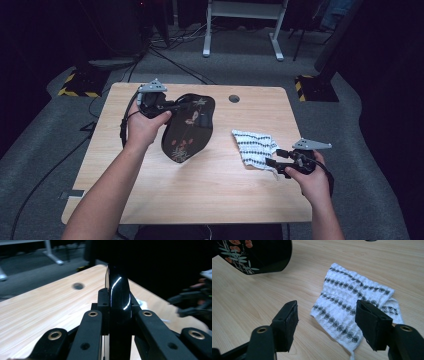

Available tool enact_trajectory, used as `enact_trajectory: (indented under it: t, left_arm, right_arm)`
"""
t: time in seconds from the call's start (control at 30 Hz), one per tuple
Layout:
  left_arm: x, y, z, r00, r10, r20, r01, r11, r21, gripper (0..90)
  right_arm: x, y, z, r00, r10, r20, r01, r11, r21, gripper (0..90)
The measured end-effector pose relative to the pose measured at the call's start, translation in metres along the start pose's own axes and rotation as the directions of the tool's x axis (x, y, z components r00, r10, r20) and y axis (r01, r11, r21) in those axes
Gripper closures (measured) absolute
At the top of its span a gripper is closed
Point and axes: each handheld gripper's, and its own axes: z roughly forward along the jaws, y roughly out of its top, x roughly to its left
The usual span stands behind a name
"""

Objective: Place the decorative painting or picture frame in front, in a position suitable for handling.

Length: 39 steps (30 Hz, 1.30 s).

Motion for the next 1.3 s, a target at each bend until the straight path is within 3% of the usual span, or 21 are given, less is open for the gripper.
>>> enact_trajectory:
  t: [0.1, 0.17, 0.3, 0.57, 0.67, 0.97, 1.13, 1.23, 1.27, 1.3]
  left_arm:
    - [-0.013, 0.002, 0.008, 0.9981, 0.023, 0.058, -0.023, 0.9997, -0.001, 80.4]
    - [-0.017, 0.002, 0.012, 0.997, 0.028, 0.072, -0.028, 0.9996, -0.003, 80.4]
    - [-0.026, 0.0, 0.027, 0.9886, 0.069, 0.134, -0.069, 0.9976, -0.001, 80.4]
    - [-0.029, -0.01, 0.04, 0.9775, 0.101, 0.185, -0.101, 0.9949, -0.01, 80.4]
    - [-0.029, -0.017, 0.04, 0.969, 0.137, 0.206, -0.134, 0.9906, -0.026, 80.3]
    - [-0.018, -0.03, 0.027, 0.9706, 0.119, 0.209, -0.109, 0.9924, -0.058, 79.7]
    - [-0.018, -0.032, 0.025, 0.9723, 0.117, 0.203, -0.109, 0.9929, -0.046, 77.0]
    - [-0.02, -0.033, 0.026, 0.9751, 0.116, 0.189, -0.108, 0.9929, -0.048, 58.4]
    - [-0.022, -0.033, 0.026, 0.9807, 0.122, 0.152, -0.114, 0.9915, -0.064, 50.9]
    - [-0.022, -0.033, 0.026, 0.9807, 0.122, 0.152, -0.114, 0.9915, -0.064, 45.3]
  right_arm:
    - [0.001, 0.0, 0.0, 1.0, -0.001, -0.001, 0.001, 1.0, 0.0, 36.2]
    - [0.002, 0.0, 0.001, 1.0, 0.0, -0.002, 0.0, 1.0, 0.0, 36.2]
    - [0.003, 0.001, 0.001, 0.9999, -0.005, -0.011, 0.005, 1.0, 0.002, 36.2]
    - [0.001, -0.001, 0.003, 0.9999, 0.002, -0.01, -0.002, 1.0, 0.005, 36.3]
    - [0.001, -0.001, 0.003, 0.9999, 0.003, -0.012, -0.003, 1.0, 0.008, 36.3]
    - [0.003, -0.001, 0.006, 0.9999, 0.002, -0.016, -0.002, 1.0, 0.02, 36.1]
    - [0.004, -0.001, 0.008, 0.9998, -0.005, -0.019, 0.005, 1.0, 0.021, 36.8]
    - [0.005, 0.0, 0.008, 0.9997, -0.005, -0.022, 0.005, 1.0, 0.023, 36.7]
    - [0.005, 0.0, 0.008, 0.9997, -0.005, -0.023, 0.005, 1.0, 0.021, 36.7]
    - [0.005, 0.0, 0.008, 0.9997, -0.005, -0.023, 0.005, 1.0, 0.021, 36.7]
